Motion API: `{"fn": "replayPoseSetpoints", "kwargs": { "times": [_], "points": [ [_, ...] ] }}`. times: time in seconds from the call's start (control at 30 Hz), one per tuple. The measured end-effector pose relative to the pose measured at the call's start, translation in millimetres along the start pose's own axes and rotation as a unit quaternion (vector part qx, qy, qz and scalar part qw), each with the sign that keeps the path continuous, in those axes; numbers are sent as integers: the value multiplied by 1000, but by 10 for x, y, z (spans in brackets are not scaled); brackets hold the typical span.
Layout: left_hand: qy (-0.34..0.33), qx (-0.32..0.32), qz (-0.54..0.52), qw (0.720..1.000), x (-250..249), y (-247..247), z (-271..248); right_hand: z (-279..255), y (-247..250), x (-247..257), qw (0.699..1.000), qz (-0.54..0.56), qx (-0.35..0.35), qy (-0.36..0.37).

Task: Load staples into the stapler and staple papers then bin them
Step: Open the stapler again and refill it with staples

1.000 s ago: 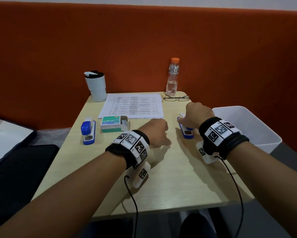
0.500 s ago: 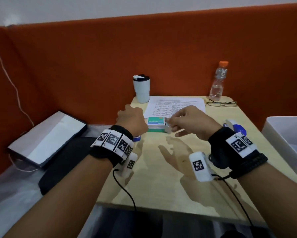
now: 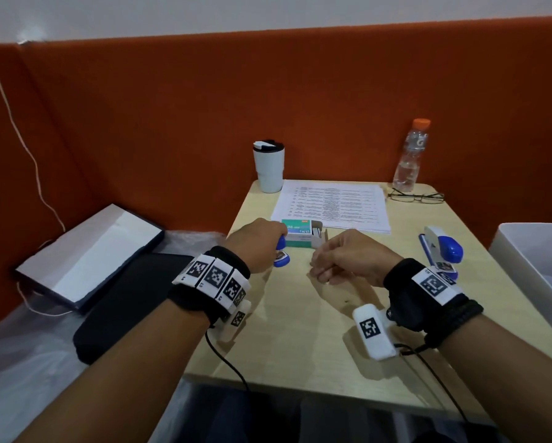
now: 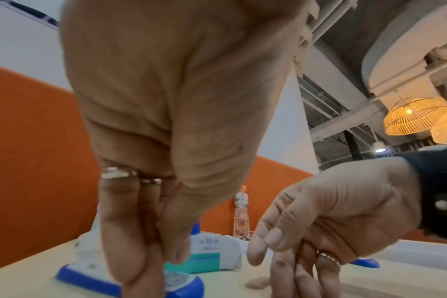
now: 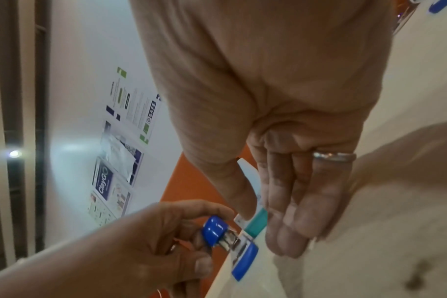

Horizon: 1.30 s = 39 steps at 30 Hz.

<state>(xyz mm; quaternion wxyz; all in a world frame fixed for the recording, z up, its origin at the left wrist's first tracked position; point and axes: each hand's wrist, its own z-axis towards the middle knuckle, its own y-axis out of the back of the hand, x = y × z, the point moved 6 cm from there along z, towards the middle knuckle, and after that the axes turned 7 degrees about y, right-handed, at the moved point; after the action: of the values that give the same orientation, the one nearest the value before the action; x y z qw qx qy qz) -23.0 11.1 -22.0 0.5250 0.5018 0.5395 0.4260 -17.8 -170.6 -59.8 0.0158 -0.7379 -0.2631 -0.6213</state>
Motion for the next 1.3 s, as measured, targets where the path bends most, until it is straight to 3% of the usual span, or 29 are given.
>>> {"fn": "replayPoseSetpoints", "kwargs": {
  "times": [0.5, 0.7, 1.0, 1.3],
  "points": [
    [-88, -62, 90, 990, -569, 198, -16, -55, 116, 24, 993, -111, -17, 33],
    [-112, -38, -8, 993, -958, 61, -35, -111, 383, -37, 972, -231, -16, 39],
    [-153, -28, 22, 988, -1495, -52, -83, -321, 749, -154, 941, -335, -14, 56],
    [-150, -38, 17, 988, -1494, -83, -98, -335, 742, -116, 913, -401, -3, 74]
  ]
}}
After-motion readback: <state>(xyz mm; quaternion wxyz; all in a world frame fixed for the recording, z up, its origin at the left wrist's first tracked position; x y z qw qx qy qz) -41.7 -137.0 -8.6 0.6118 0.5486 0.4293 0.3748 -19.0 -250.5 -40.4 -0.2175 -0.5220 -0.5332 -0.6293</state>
